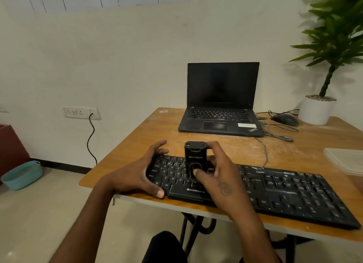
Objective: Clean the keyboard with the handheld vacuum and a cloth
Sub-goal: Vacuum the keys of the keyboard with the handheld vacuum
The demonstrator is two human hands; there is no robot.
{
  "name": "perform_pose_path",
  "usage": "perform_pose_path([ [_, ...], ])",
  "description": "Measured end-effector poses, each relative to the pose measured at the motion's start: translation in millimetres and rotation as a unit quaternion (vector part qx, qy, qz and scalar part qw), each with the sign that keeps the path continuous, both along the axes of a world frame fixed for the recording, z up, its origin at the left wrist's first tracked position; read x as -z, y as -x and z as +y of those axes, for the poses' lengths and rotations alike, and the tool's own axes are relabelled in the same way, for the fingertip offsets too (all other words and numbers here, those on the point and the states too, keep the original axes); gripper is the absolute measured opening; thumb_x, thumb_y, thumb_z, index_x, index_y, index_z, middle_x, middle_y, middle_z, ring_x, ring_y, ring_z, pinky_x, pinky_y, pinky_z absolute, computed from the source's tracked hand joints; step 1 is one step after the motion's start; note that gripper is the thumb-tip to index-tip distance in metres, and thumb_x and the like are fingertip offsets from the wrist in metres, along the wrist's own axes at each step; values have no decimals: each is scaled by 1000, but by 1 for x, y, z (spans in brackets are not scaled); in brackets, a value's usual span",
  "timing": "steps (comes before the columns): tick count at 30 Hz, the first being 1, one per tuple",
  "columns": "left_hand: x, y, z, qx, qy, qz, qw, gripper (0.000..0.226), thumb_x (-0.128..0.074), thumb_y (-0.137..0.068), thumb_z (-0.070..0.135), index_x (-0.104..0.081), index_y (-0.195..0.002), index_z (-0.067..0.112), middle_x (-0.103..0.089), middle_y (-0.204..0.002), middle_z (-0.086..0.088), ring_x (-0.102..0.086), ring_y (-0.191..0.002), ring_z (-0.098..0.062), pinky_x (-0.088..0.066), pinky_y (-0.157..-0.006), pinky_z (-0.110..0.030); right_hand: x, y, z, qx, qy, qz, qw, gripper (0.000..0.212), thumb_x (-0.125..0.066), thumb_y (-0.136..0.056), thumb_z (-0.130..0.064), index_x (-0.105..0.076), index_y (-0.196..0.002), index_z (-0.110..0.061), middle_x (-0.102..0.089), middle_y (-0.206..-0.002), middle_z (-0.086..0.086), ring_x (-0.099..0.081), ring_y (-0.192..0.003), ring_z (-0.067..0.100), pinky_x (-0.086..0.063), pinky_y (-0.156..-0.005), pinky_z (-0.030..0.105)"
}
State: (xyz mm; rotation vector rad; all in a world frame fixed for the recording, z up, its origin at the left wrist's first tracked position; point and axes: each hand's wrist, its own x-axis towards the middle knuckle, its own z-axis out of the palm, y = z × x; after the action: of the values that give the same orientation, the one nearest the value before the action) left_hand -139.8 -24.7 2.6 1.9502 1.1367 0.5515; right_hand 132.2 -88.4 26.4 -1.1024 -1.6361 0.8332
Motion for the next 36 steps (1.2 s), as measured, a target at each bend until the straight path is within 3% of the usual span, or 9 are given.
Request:
perform_pose_path([
  [4, 1, 0, 0, 5, 3, 1, 1000, 134, -99, -67, 23, -7, -155, 65, -31, -158, 30, -43, -140, 8, -47, -110, -21, 2, 6, 1, 0, 8, -3, 1000, 53, -66, -94, -6, -48, -123, -47, -60, -107, -27, -62, -92, -16, -57, -72, 20],
  [7, 2, 1, 0, 1, 1, 2, 1000, 134, -100, -66, 25, -7, -155, 65, -31, -159, 31, -40, -142, 7, -45, -111, -18, -1, -13, -1, 22, 24, 11, 999, 58, -65, -92, 0, -49, -112, -53, -64, -106, -20, -69, -91, 1, -63, -74, 38],
  [13, 3, 1, 1, 5, -2, -5, 1000, 134, -99, -67, 23, -7, -154, 65, -31, -159, 29, -41, -139, 12, -44, -107, -11, -1, -35, 0, 63, 21, 37, 997, 57, -66, -91, 3, -50, -122, -42, -67, -106, -13, -68, -84, -6, -56, -58, 18],
  [18, 2, 0, 1, 5, -1, -10, 1000, 133, -99, -68, 20, -8, -155, 65, -32, -159, 28, -43, -138, 10, -47, -108, -16, 3, 5, 8, 53, 9, 1, 999, 57, -64, -93, -1, -46, -121, -47, -64, -105, -16, -70, -92, 9, -63, -76, 44],
  [21, 2, 0, 1, 6, -2, -10, 1000, 132, -98, -69, 18, -8, -155, 65, -32, -158, 28, -45, -136, 11, -48, -107, -19, 3, 23, 10, 38, -10, -23, 999, 55, -64, -94, -4, -45, -125, -45, -63, -102, -20, -66, -89, 3, -59, -70, 30],
  [25, 3, 0, 1, 8, 0, -14, 1000, 132, -99, -68, 21, -10, -154, 65, -32, -158, 29, -44, -135, 13, -48, -104, -14, 3, -1, 8, 55, 21, -14, 998, 58, -64, -93, -1, -45, -124, -46, -63, -105, -16, -70, -86, 6, -63, -69, 35],
  [29, 4, 1, 0, 4, -5, -15, 1000, 133, -100, -66, 24, -10, -155, 65, -33, -157, 30, -44, -135, 13, -47, -104, -12, 1, -41, 1, 99, 35, -4, 994, 58, -64, -92, 3, -46, -130, -37, -64, -107, -13, -68, -84, 1, -54, -59, 20],
  [34, 1, 0, 0, 4, -5, -14, 1000, 134, -101, -63, 32, -9, -154, 66, -32, -157, 30, -44, -135, 13, -47, -104, -13, 5, -26, 3, 117, 24, -31, 992, 62, -64, -91, 2, -42, -133, -37, -67, -108, -7, -68, -92, 11, -61, -68, 34],
  [36, 1, -1, -1, 3, -5, -9, 1000, 134, -100, -61, 37, -9, -154, 66, -32, -157, 30, -43, -136, 13, -47, -105, -14, 8, -4, 6, 98, 11, -47, 994, 62, -64, -91, 1, -40, -133, -39, -66, -108, -9, -67, -92, 9, -55, -63, 24],
])
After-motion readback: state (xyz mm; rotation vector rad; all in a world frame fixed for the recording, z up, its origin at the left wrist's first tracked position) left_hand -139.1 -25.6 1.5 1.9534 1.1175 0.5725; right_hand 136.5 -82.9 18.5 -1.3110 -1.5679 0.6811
